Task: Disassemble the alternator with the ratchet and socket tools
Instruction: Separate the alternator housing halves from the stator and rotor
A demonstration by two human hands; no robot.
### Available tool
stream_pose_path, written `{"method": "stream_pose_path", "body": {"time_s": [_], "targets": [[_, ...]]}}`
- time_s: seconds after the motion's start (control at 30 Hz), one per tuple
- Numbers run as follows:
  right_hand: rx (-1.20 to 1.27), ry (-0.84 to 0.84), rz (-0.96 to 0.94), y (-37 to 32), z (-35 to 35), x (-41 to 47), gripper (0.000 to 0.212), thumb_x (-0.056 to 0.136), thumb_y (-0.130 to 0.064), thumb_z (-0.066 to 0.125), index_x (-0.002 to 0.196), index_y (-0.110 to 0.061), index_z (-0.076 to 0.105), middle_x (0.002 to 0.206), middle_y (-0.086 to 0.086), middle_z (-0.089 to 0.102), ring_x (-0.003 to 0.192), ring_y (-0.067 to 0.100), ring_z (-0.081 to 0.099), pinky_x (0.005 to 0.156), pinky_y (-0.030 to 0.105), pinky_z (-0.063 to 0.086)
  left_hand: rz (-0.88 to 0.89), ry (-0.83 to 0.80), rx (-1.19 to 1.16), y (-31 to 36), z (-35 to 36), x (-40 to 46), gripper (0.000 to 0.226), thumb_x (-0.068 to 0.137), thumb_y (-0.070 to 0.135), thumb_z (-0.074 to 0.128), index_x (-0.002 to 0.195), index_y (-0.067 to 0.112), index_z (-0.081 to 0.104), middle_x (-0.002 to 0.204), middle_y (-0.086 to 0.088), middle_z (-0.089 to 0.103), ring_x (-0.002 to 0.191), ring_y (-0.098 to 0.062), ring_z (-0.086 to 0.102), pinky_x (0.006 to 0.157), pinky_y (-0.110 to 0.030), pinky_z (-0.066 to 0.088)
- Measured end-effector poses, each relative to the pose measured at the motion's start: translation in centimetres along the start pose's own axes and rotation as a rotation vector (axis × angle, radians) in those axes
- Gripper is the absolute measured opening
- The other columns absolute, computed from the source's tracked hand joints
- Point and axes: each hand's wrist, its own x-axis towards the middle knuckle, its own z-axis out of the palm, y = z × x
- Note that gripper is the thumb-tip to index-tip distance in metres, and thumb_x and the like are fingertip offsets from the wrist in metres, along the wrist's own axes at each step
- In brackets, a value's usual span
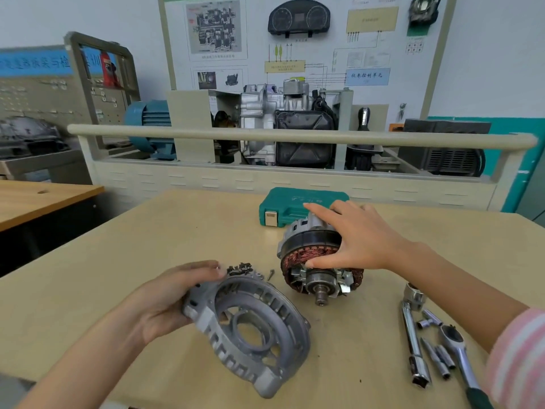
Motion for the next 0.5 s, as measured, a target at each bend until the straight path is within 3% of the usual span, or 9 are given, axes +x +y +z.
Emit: {"method": "stream_pose_path", "body": {"time_s": [0.2,0.37,0.5], "targets": [[-0.006,0.005,0.001,0.0,0.0,-0.1,0.101,0.065,-0.085,0.043,0.148,-0.037,0.009,0.099,-0.010,0.031,0.096,0.011,0.034,0.086,0.033,0.031,-0.276,-0.147,0.119,0.8,-1.3,-1.2,0.046,0.077,0.004,0.056,0.120,-0.011,0.055,0.100,-0.029,0.062,0.069,-0.032,0.066,0.059,-0.041,0.057],[-0.001,0.008,-0.001,0.1,0.2,-0.1,0.101,0.065,-0.085,0.042,0.148,-0.038,0.009,0.099,-0.010,0.031,0.100,0.013,0.038,0.087,0.033,0.031,-0.202,-0.077,-0.023,0.6,-2.5,-1.8,0.030,0.072,-0.001,0.054,0.099,-0.013,0.060,0.087,-0.030,0.065,0.059,-0.034,0.067,0.043,-0.042,0.055],[0.001,0.025,-0.005,0.2,0.4,-0.2,0.101,0.065,-0.086,0.041,0.148,-0.038,0.009,0.101,-0.009,0.035,0.102,0.014,0.039,0.088,0.033,0.032,-0.060,0.030,-0.118,3.3,-4.5,-1.6,0.031,0.070,0.002,0.050,0.098,-0.010,0.057,0.082,-0.031,0.067,0.059,-0.035,0.068,0.037,-0.040,0.052]]}}
